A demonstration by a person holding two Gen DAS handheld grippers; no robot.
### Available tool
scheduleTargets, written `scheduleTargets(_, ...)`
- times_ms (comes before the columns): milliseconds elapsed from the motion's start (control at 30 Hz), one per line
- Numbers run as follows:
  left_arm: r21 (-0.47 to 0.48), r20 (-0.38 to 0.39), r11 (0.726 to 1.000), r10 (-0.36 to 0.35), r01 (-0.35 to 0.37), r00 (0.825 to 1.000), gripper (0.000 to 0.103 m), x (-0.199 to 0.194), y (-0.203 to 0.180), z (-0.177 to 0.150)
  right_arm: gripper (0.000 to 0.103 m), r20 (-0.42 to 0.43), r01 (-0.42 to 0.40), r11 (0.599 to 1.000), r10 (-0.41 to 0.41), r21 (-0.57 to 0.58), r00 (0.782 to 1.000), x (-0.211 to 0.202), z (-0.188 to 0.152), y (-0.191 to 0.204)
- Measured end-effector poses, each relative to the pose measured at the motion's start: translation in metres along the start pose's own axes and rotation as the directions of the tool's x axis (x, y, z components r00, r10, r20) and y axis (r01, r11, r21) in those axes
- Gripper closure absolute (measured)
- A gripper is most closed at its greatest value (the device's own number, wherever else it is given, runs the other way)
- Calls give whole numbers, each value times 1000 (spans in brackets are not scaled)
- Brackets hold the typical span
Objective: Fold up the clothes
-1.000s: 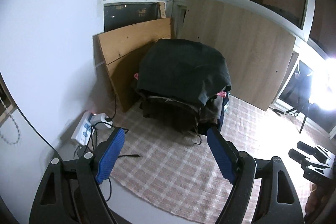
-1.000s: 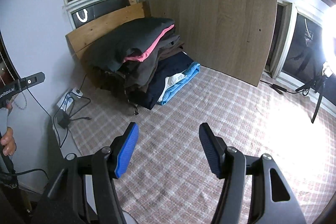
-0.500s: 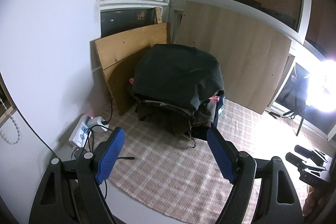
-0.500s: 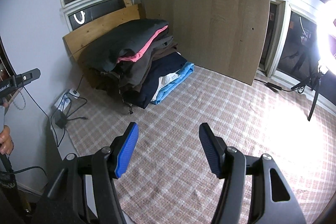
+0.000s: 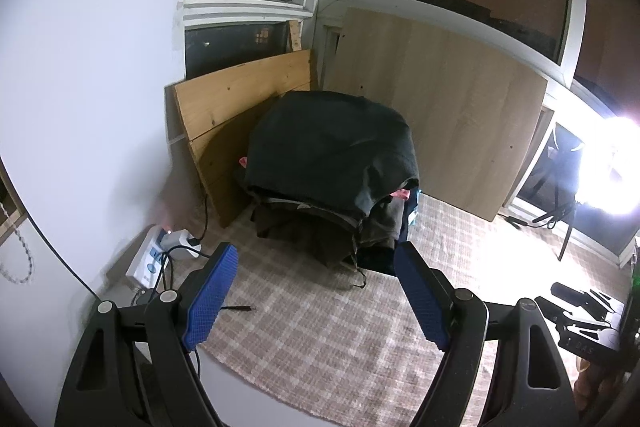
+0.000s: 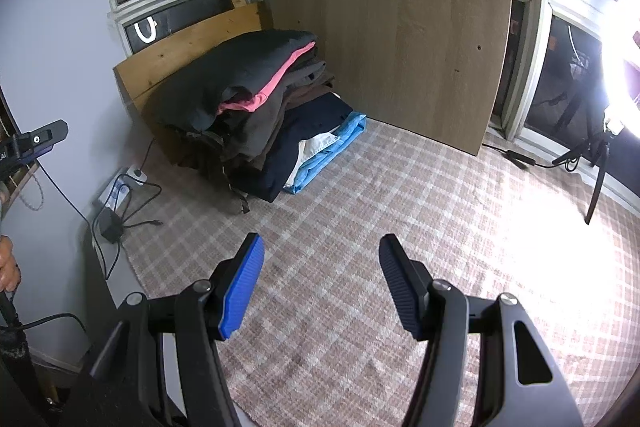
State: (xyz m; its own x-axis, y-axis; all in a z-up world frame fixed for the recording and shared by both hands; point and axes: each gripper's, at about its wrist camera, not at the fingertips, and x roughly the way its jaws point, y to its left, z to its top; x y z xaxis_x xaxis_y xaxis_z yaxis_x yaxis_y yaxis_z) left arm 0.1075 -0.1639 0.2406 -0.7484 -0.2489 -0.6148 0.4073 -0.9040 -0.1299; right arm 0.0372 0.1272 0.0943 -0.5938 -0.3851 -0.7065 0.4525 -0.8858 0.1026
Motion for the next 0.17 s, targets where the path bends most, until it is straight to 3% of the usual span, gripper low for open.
scheduleTargets(167, 5, -4, 1000, 5, -4, 1000, 24, 1, -1, 0, 44, -7, -2, 1000, 2, 6, 1000, 1, -3, -1)
